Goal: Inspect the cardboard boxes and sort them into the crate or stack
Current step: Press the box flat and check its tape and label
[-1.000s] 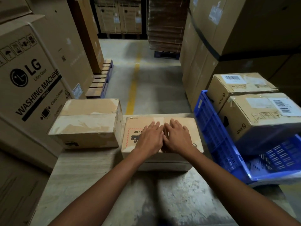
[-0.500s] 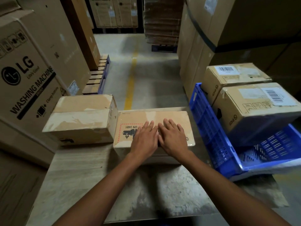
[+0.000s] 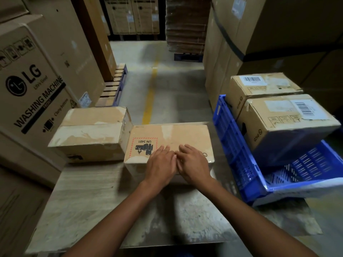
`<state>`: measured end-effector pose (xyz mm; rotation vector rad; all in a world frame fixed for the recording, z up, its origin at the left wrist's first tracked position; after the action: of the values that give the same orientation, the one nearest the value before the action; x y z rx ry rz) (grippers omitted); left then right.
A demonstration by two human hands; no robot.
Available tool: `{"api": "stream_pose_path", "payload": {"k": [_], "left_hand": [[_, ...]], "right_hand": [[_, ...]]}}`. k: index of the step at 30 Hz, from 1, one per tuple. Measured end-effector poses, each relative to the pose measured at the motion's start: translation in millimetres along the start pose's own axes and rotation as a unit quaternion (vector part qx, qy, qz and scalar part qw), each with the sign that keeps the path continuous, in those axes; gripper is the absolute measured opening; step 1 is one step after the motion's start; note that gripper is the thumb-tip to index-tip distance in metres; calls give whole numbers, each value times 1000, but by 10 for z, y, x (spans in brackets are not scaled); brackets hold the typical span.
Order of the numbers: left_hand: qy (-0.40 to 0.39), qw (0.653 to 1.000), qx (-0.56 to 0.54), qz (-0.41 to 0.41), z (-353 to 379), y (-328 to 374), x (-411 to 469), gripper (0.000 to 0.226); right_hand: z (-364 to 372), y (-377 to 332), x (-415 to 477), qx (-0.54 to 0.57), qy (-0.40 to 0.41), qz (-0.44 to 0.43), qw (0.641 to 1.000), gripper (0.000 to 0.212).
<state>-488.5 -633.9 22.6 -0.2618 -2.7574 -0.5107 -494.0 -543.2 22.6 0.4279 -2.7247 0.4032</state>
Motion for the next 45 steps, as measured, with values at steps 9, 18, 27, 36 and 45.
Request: {"api": "stream_pose_path", "payload": {"k": [9, 18, 27, 36, 45], "left_hand": [[-16, 999, -41, 23, 192, 574, -68, 52], [-10, 997, 35, 61, 104, 624, 222, 31], [-82, 995, 53, 5, 449, 351, 461, 47], [-25, 993, 74, -87, 192, -213, 405, 43], [25, 940, 8, -341, -132, -1281, 117, 50]], "right_hand": [[-200, 506, -335, -8, 37, 52, 998, 37], [-323, 554, -67, -28, 3, 49, 998, 29], [56, 656, 85, -21, -75, 61, 995, 51], [89, 826, -87, 58, -10, 174, 983, 60], [138, 1088, -155, 317, 60, 420, 848, 57]]}}
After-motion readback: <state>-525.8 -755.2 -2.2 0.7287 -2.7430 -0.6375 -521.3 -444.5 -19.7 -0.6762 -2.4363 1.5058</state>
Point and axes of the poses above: each hand's wrist, its own x-axis towards the middle knuckle, its own z-axis out of the palm, y = z × x, the point moved 10 cm from there along x, towards the middle knuckle, and after that the axes turned 12 degrees about y, right-handed, at the moved point
